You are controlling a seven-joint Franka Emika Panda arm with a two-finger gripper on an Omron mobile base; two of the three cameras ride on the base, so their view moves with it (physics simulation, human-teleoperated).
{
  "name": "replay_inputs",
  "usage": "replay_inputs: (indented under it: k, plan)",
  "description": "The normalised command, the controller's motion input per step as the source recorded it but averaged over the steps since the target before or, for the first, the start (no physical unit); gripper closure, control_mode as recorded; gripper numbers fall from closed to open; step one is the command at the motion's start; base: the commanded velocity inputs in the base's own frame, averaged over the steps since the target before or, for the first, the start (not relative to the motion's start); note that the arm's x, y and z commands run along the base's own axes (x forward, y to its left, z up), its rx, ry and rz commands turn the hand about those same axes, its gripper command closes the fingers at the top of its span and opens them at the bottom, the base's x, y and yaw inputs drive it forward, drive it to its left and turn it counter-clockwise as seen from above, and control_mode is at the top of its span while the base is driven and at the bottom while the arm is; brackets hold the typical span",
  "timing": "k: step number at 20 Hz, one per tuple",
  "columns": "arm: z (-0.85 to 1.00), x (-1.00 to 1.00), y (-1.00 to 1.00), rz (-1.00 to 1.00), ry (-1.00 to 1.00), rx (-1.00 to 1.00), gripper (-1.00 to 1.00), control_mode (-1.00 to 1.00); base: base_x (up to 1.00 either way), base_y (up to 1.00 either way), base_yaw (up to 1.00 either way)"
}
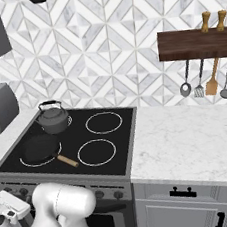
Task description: Pick the kettle from the counter and place it on a stove burner. Then turn the burner on.
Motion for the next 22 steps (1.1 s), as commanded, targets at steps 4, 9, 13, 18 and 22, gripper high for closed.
replay_inputs:
  k: [4, 9, 13, 18, 22]
  plan:
    - [0.00, 0.00, 0.00, 0.00, -0.09, 0.00, 1.00, -1.00, 0.00, 0.00, 0.00]
    - [0.00, 0.00, 0.00, 0.00, -0.07, 0.00, 1.00, -1.00, 0.00, 0.00, 0.00]
    - [0.00, 0.01, 0.00, 0.00, -0.05, 0.00, 1.00, -1.00, 0.00, 0.00, 0.00]
    - [0.00, 0.05, 0.00, 0.00, 0.00, 0.00, 1.00, -1.00, 0.00, 0.00, 0.00]
    - [0.00, 0.19, 0.00, 0.04, 0.00, 0.00, 1.00, -1.00, 0.00, 0.00, 0.00]
